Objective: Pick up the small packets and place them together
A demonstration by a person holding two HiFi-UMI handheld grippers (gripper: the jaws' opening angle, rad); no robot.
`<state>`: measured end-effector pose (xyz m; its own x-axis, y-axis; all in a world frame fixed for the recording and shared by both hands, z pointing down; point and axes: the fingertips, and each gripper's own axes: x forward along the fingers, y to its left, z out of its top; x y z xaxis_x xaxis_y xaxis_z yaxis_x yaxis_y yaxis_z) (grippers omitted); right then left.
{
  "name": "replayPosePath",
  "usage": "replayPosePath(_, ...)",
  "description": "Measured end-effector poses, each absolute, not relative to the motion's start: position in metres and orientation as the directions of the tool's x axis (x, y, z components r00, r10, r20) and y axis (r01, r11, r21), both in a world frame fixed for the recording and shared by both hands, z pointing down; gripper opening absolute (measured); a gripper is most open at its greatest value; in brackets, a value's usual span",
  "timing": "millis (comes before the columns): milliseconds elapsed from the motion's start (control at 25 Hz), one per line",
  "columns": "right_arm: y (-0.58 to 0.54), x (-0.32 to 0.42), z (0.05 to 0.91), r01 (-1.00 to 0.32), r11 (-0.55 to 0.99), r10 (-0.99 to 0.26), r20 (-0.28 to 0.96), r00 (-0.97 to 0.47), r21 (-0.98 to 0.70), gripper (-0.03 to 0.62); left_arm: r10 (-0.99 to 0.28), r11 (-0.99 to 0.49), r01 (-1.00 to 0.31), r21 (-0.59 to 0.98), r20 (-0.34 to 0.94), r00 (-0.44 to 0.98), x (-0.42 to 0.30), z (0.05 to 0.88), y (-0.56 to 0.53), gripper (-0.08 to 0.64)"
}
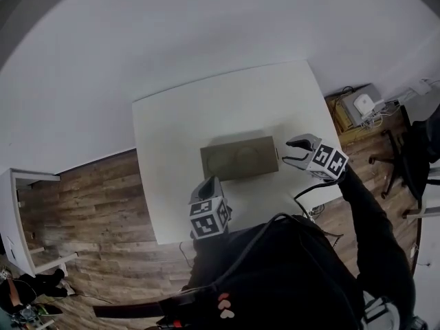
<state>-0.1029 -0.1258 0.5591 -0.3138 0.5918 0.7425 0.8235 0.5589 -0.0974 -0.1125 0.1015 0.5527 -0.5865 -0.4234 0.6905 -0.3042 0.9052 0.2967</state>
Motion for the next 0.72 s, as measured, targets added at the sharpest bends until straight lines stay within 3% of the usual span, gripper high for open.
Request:
replayPosePath(280,-0.119,-0.094,0.594,0.929,0.350,0.552,0.827,-0.100,-0.121,0.183,-0.427,0.904,-0.283,0.321,0.721,-0.546,-0.105,0.569,0.087,0.000)
replayPosePath(720,-0.114,-0.099,0.622,0.970,0.228,0.498,0.866,-0.039,-0.088,0.199,-0.407,0.911,-0.293,0.290,0.741,-0.534,-0.107,0.575,0.075,-0.001)
